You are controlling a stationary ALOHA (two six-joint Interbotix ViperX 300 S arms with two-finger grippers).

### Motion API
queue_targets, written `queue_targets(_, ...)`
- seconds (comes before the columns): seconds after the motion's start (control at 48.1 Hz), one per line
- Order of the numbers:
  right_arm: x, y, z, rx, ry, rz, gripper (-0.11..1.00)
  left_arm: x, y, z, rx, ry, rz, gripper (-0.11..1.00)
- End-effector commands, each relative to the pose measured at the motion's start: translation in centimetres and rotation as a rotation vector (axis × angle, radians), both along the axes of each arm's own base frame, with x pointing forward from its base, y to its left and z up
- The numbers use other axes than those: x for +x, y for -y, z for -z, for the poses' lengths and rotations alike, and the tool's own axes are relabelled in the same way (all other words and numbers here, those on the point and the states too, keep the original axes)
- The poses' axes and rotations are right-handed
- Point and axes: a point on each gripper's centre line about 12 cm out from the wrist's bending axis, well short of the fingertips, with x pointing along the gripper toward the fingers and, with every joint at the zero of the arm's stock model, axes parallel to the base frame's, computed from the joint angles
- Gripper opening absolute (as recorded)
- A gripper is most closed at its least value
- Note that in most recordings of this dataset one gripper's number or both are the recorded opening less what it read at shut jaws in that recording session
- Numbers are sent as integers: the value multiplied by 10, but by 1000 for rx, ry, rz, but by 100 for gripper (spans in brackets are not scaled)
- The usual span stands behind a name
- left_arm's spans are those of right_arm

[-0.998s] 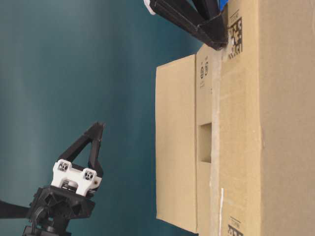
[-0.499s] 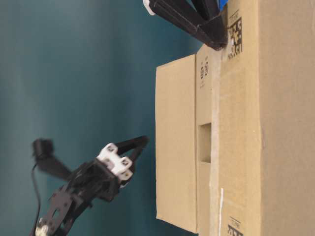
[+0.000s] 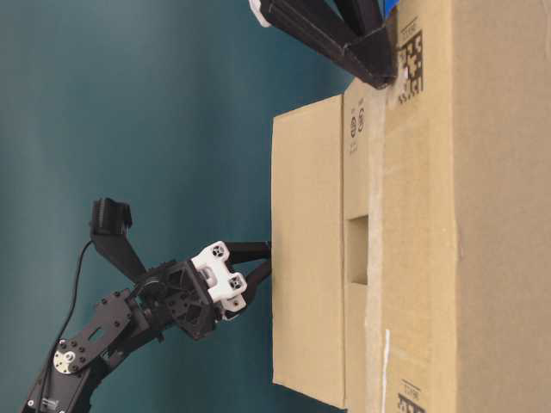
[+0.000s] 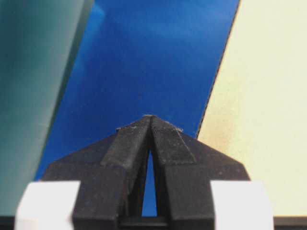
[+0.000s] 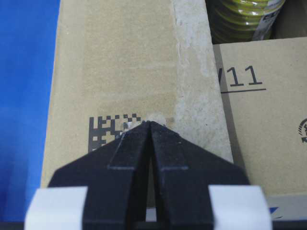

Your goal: Close the cardboard box.

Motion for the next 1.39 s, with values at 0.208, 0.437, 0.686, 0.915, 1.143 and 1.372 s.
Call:
queue_targets(0.208,2,0,-5,-4,23,-1,0,5,6,-17,3,19,11,0)
queue_targets(0.437,2,1,-6,-6,27,1,0,5,14,-32,-17,-12,24,0)
queue_targets(0.686,2,1,-5,-7,26,0,0,9,30,-45,-33,-17,45,0)
queue_targets(0.915,2,2,-6,-9,27,3,0,12,59,-56,-47,-3,79,0)
queue_targets(1.143,2,3,-6,-10,30,5,0,20,101,-53,-65,-11,156,0)
queue_targets(1.372,2,3,-5,-10,29,5,0,24,141,-45,-86,11,204,0)
